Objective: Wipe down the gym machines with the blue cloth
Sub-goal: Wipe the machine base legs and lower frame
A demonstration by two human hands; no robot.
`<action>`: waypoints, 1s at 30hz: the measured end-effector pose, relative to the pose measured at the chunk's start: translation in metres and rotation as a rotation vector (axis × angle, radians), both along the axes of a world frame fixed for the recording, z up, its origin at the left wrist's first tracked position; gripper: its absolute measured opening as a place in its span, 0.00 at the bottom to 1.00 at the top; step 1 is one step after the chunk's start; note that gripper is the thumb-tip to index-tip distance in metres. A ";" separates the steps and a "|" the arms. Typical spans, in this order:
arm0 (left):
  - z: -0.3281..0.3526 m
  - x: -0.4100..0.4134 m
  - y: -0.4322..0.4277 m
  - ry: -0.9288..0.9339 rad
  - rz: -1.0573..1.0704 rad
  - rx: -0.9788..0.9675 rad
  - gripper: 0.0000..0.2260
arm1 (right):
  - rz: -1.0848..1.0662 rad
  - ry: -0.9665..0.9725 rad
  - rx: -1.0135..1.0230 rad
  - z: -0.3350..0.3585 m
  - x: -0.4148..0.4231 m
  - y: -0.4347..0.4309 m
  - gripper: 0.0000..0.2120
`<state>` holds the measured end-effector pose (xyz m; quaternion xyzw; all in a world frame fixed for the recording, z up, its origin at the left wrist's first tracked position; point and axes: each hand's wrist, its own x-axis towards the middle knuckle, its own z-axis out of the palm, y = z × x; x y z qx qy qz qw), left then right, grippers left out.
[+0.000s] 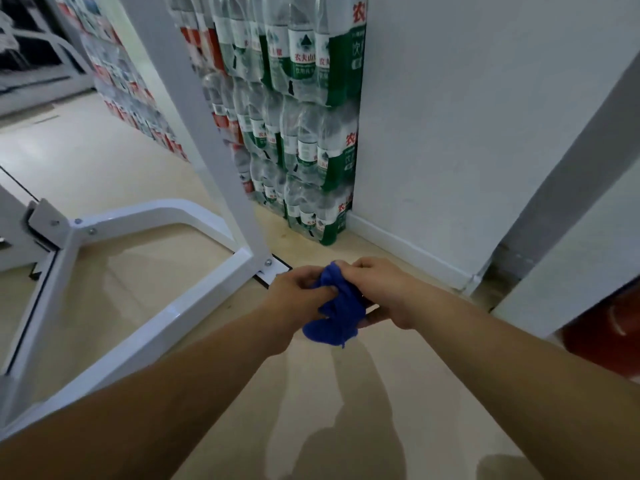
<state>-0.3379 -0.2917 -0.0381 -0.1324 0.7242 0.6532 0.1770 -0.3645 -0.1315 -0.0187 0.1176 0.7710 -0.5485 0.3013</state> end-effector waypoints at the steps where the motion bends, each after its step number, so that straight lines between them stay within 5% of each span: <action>1: 0.012 -0.002 0.010 -0.015 -0.004 -0.005 0.12 | -0.035 -0.001 -0.002 0.010 0.000 0.008 0.17; 11: 0.186 0.002 0.143 -0.117 -0.107 0.026 0.14 | -0.397 0.059 0.016 0.166 0.031 0.132 0.12; 15: 0.260 0.012 0.159 -0.144 -0.098 0.057 0.13 | -0.418 0.070 0.039 0.248 0.041 0.156 0.09; 20: 0.349 0.020 0.154 -0.111 -0.075 0.094 0.12 | -0.427 -0.031 -0.038 0.348 0.046 0.148 0.19; 30: 0.513 0.045 0.119 -0.088 0.074 0.126 0.14 | -0.337 0.069 0.007 0.497 0.059 0.107 0.11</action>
